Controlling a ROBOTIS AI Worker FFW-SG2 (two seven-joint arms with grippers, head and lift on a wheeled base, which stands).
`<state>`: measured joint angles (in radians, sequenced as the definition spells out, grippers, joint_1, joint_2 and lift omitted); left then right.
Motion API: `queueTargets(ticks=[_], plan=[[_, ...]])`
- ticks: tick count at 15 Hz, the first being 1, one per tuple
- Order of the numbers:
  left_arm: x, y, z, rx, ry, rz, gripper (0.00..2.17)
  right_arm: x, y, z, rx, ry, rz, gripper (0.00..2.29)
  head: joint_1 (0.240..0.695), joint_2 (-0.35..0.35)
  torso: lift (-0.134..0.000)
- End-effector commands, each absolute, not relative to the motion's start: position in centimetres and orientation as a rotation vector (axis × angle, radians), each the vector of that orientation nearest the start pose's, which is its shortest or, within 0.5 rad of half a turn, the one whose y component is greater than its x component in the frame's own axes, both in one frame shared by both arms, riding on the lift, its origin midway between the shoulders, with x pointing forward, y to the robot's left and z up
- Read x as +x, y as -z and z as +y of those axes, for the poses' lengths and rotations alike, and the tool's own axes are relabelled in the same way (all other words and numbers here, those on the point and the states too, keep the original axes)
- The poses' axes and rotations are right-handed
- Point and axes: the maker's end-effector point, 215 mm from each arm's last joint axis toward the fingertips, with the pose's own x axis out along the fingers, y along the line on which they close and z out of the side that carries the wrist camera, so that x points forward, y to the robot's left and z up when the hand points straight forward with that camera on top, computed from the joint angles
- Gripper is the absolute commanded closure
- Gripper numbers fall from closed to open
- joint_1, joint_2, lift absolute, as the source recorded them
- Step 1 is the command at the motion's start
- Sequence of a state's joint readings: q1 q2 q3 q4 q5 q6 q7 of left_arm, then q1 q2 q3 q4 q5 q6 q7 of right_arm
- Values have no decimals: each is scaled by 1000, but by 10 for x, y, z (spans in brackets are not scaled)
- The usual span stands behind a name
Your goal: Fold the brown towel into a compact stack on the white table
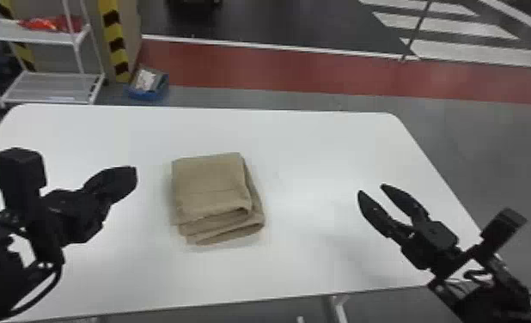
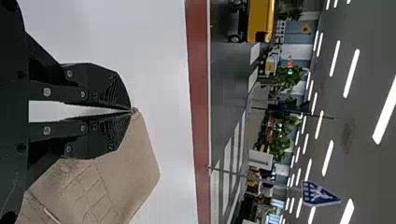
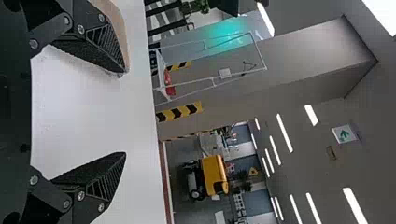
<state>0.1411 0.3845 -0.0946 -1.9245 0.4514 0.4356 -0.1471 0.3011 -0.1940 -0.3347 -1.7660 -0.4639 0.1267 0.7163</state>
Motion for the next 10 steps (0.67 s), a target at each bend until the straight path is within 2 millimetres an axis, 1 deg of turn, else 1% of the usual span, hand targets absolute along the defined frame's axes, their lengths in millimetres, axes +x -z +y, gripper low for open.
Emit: queueTargets(ticks=[1,2,3,4,5,7,9,10], plan=[[532,339,223,-103,315,202,93,476,352,-304,241,-415,63,296,695,-145,-120],[534,325,235,-105,273,144,90,485,354,-303,247,-384,93,296,695,-117,-120],[535,315,243,-102,237,103,90,496,350,-302,231,-358,99,296,695,-107,-120],[535,304,249,-93,213,53,90,508,351,-298,215,-338,123,296,695,-85,-120],[532,289,252,-85,185,-13,90,521,351,-295,209,-319,162,296,695,-73,-120],[526,274,251,-45,137,-91,90,543,336,-288,208,-293,180,296,695,-57,-120],[525,277,243,-12,134,-91,90,551,332,-275,187,-280,215,238,695,-44,-120],[525,280,231,32,146,-94,90,551,334,-271,175,-277,235,238,695,-37,-120]])
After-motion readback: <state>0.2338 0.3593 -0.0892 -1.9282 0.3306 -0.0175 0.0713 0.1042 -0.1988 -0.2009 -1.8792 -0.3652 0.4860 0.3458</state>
